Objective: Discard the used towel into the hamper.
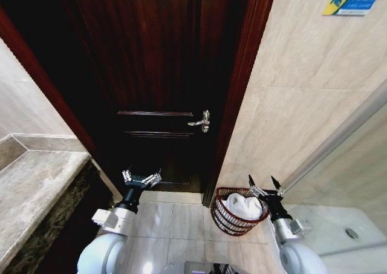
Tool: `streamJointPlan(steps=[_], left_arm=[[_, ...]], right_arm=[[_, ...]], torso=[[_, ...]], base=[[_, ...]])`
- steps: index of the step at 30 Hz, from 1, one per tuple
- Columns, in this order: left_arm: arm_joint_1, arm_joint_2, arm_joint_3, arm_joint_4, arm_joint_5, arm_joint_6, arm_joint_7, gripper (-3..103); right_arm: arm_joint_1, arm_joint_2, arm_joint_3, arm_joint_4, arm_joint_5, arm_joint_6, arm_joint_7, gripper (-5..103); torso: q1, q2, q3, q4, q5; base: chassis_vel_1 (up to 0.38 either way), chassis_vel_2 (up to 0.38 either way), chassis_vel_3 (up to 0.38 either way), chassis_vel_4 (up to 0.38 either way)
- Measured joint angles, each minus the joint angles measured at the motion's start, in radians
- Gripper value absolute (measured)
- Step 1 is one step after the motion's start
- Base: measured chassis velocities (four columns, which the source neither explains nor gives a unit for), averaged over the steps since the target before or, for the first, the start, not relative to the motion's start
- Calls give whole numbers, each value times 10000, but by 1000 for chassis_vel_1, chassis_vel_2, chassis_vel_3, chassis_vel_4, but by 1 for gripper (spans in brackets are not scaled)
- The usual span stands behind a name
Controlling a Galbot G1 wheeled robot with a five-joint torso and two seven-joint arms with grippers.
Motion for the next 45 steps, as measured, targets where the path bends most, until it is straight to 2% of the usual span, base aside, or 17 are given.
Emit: streamJointPlan(steps=[11, 45], left_arm=[[0, 0, 0, 0, 0, 0, 0, 100], [-1, 0, 0, 0, 0, 0, 0, 100]], right_arm=[[-163, 185, -61, 1184, -215, -201, 6, 100], [-252, 254, -26, 1136, -401, -139, -185, 100]], torso=[[0, 0, 0, 0, 0], [4, -1, 1, 0, 0]], base=[[0, 0, 0, 0], [3, -4, -3, 3]])
